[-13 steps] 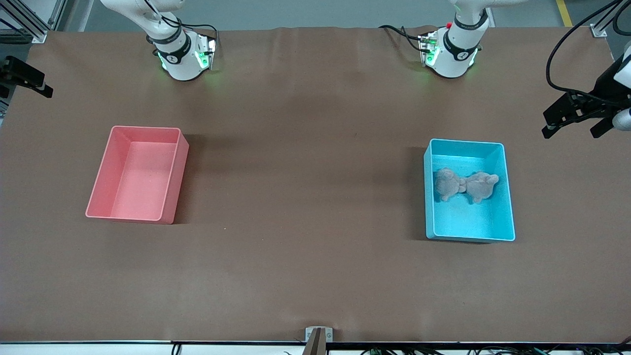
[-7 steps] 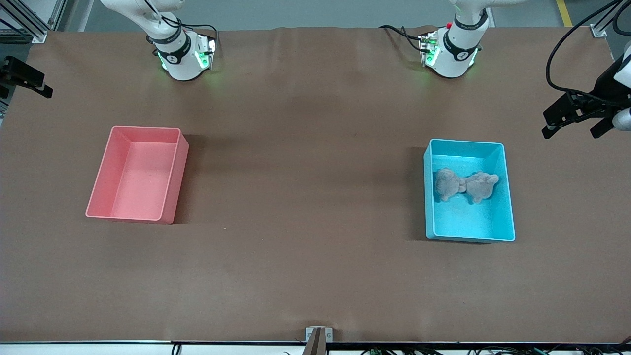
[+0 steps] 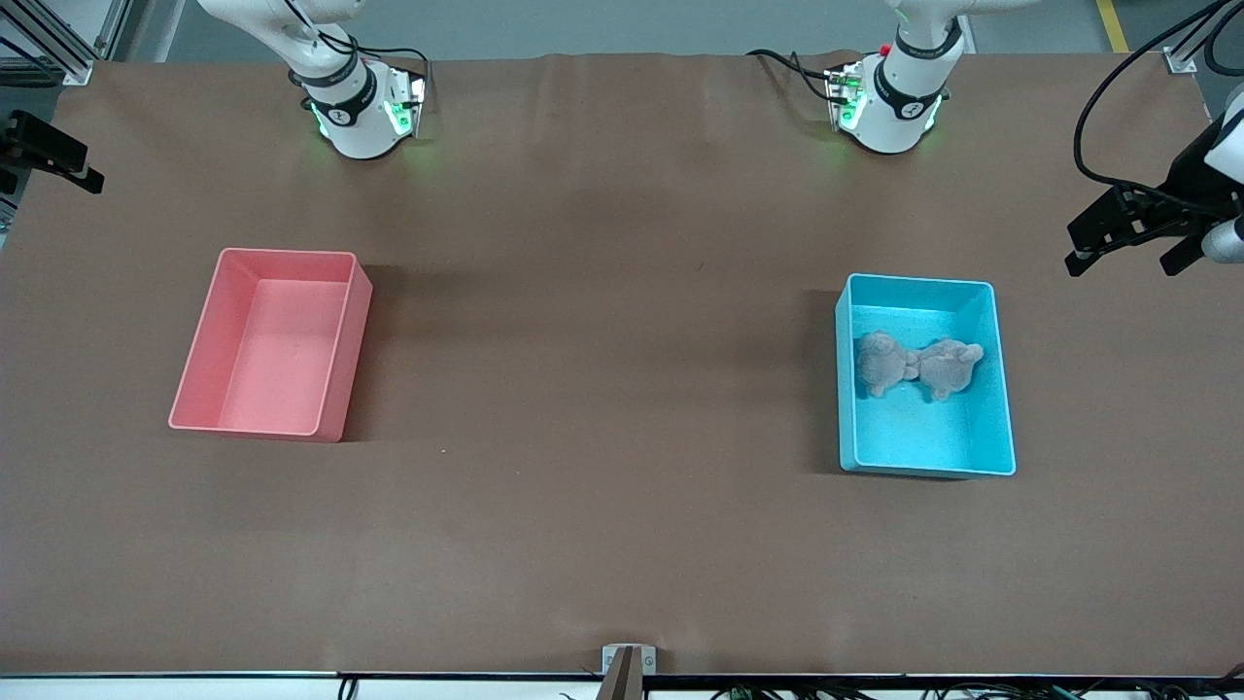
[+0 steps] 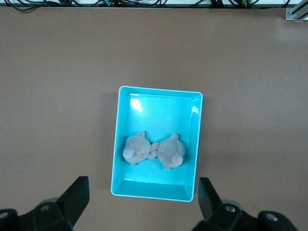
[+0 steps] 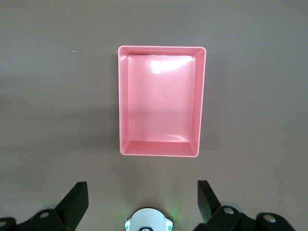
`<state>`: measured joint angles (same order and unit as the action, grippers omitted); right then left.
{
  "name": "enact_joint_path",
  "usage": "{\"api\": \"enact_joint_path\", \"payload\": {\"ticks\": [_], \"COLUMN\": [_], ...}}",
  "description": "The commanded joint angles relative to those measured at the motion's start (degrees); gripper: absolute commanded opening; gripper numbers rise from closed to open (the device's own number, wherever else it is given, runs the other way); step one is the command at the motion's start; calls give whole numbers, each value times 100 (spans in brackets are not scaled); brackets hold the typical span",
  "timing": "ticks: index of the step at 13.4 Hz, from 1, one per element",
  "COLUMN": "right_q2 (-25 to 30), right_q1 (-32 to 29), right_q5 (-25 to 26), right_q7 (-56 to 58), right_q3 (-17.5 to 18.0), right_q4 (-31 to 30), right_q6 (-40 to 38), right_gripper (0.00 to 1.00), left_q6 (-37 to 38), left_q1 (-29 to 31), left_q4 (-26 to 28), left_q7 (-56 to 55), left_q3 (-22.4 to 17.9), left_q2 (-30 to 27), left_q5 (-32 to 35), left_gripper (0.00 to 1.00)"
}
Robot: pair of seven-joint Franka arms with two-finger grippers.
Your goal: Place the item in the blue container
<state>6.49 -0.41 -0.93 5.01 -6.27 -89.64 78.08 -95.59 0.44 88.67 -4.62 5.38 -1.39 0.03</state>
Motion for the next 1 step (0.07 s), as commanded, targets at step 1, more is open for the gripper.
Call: {"api": "enact_joint_path", "payload": {"ticks": [1], "right_q2": [107], "right_q1": [-3], "right_q5": [40], "right_q7": [-80], "right_q3": [21], "right_q4": [-71], "right_q6": [23], "right_gripper": [100], "left_q6": [-30], "left_q1": [44], "left_q4": [-25], "left_q7": [58], "left_q3": [42], "left_q2": [25], "left_q5": [-47], "left_gripper": [100]}}
